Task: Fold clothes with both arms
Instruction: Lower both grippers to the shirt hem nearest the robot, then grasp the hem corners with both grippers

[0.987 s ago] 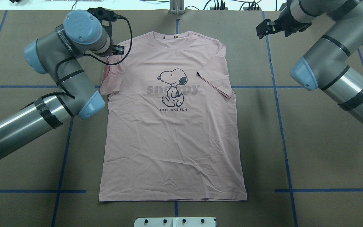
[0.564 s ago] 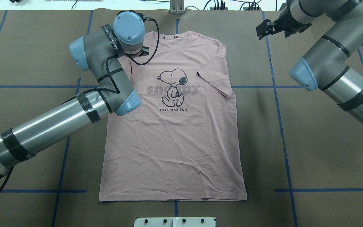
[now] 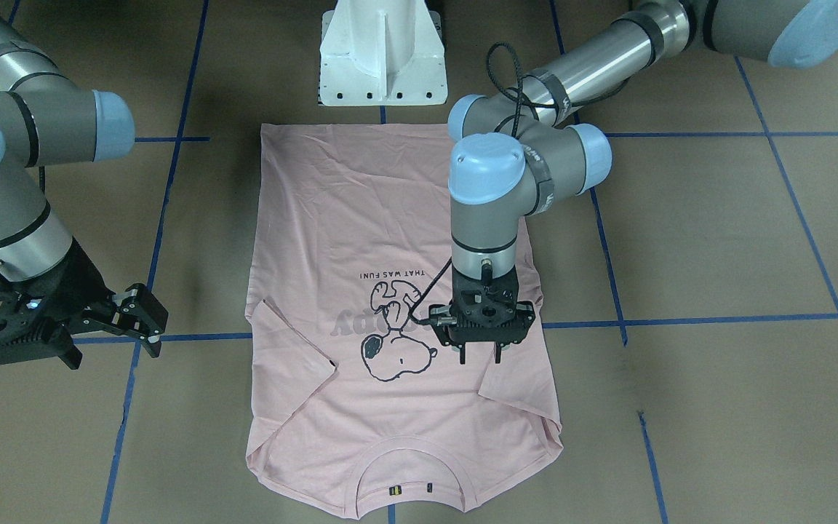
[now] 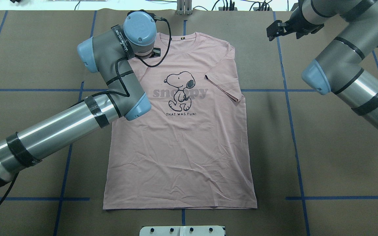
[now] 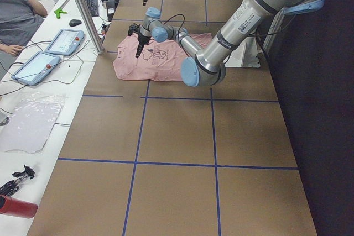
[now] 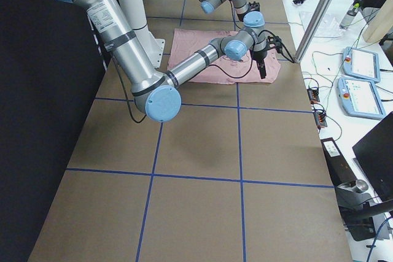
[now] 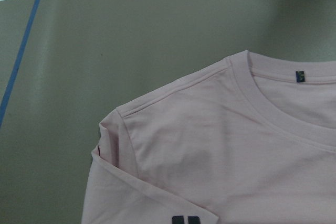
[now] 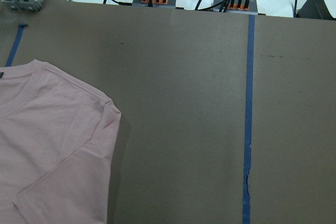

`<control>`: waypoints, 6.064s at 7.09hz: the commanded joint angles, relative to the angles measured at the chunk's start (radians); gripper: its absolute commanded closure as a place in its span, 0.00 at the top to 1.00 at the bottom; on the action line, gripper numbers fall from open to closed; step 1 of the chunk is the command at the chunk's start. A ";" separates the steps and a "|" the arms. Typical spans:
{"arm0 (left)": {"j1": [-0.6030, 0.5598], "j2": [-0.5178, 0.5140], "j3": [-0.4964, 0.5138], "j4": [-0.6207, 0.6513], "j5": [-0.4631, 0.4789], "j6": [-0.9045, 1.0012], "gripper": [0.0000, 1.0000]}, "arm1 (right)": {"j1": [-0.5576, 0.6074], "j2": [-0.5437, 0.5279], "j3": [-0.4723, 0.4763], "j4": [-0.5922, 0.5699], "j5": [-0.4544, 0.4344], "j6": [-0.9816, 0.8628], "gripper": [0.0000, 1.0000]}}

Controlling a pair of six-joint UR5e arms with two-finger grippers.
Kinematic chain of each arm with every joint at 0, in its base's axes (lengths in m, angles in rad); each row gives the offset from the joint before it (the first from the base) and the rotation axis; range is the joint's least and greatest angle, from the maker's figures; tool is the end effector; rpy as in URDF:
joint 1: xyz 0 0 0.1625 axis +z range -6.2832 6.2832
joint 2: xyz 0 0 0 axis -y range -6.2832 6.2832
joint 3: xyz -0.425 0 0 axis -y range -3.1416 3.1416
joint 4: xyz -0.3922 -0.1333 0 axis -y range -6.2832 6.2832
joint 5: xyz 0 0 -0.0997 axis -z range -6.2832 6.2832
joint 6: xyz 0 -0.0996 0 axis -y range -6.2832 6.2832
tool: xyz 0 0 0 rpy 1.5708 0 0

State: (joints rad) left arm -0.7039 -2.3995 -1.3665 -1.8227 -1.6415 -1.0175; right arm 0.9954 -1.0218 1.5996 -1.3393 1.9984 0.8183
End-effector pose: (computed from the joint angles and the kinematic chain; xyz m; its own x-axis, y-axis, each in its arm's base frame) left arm 0.5065 -0.5956 0.2074 0.7326 0.0657 -0.6775 0.2577 0.8945 0.3653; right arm -0.2954 -0.6245 0.3012 0.6842 -0.0880 0.7239 -0.1814 0.9410 0.2858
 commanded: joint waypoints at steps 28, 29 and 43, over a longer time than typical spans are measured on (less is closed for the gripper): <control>0.604 0.749 -0.723 -0.038 0.051 -0.481 0.00 | -0.971 -0.401 0.531 -0.196 -0.754 0.912 0.65; 0.604 0.747 -0.718 -0.043 0.049 -0.480 0.00 | -0.984 -0.408 0.531 -0.198 -0.776 0.917 0.65; 0.607 0.747 -0.727 -0.043 0.049 -0.480 0.00 | -1.048 -0.428 0.505 -0.196 -0.816 0.987 0.10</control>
State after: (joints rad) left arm -0.0966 -1.6521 -2.0926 -1.8653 -1.5924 -1.4972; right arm -0.0511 -1.4520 2.1047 -1.5355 1.1810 1.8055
